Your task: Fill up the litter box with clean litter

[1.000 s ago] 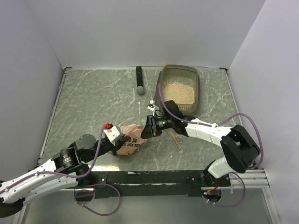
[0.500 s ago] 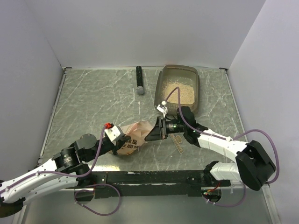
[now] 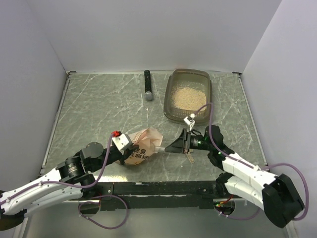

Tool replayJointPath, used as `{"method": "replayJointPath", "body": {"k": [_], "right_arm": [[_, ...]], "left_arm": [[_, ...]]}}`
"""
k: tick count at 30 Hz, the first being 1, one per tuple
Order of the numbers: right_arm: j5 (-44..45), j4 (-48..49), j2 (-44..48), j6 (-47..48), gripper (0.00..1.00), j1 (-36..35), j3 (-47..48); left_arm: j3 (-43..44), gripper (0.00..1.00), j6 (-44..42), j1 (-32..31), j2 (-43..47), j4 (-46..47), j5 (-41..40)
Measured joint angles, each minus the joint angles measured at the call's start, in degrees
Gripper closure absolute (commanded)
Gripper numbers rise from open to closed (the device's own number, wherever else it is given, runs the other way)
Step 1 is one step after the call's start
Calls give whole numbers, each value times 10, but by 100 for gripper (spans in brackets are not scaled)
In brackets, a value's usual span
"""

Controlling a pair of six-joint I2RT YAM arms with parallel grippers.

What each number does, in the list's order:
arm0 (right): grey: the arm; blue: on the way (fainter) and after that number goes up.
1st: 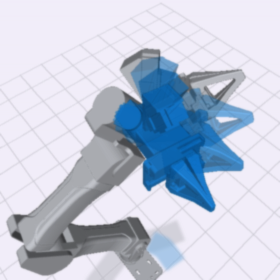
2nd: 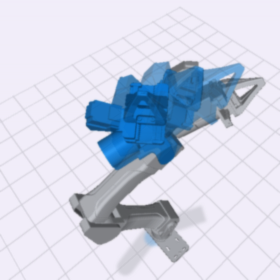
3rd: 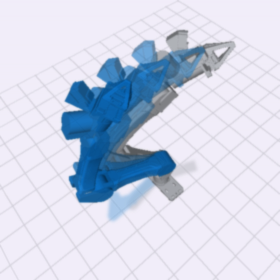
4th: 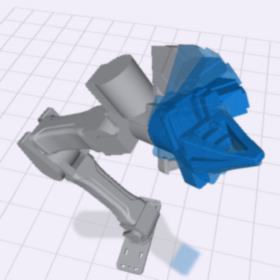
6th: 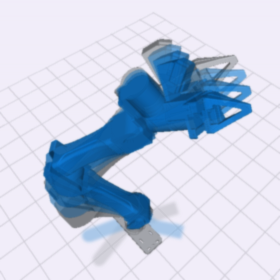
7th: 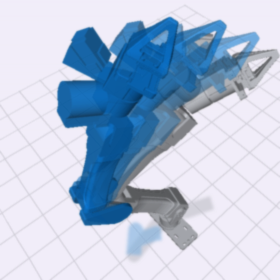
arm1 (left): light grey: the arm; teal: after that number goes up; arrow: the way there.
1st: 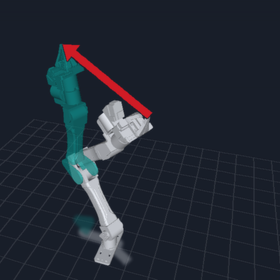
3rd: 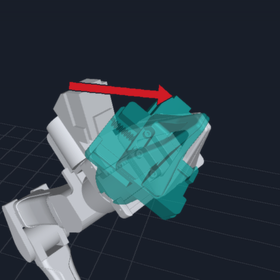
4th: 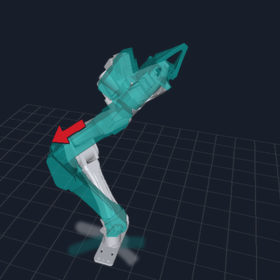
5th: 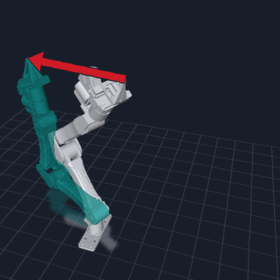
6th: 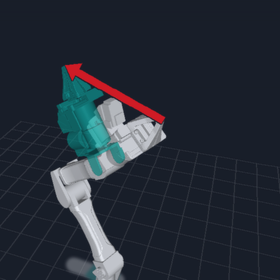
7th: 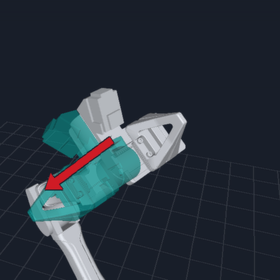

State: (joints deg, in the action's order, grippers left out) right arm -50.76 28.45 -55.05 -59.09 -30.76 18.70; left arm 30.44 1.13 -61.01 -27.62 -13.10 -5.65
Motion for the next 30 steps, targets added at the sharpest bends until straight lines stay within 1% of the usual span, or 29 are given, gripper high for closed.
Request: {"method": "replayJointPath", "body": {"k": [7,11,16,30], "right_arm": [[48,2,94,-39,100,11,-60],[85,-23,171,-61,100,13,-92],[124,-49,244,-94,100,14,-124],[208,-177,401,-149,100,14,-136]], "left_arm": [[0,99,0,-1,0,0,-2],[0,99,0,-1,0,0,-2],[0,99,0,-1,0,1,-2],[0,99,0,-1,2,4,-10]]}}
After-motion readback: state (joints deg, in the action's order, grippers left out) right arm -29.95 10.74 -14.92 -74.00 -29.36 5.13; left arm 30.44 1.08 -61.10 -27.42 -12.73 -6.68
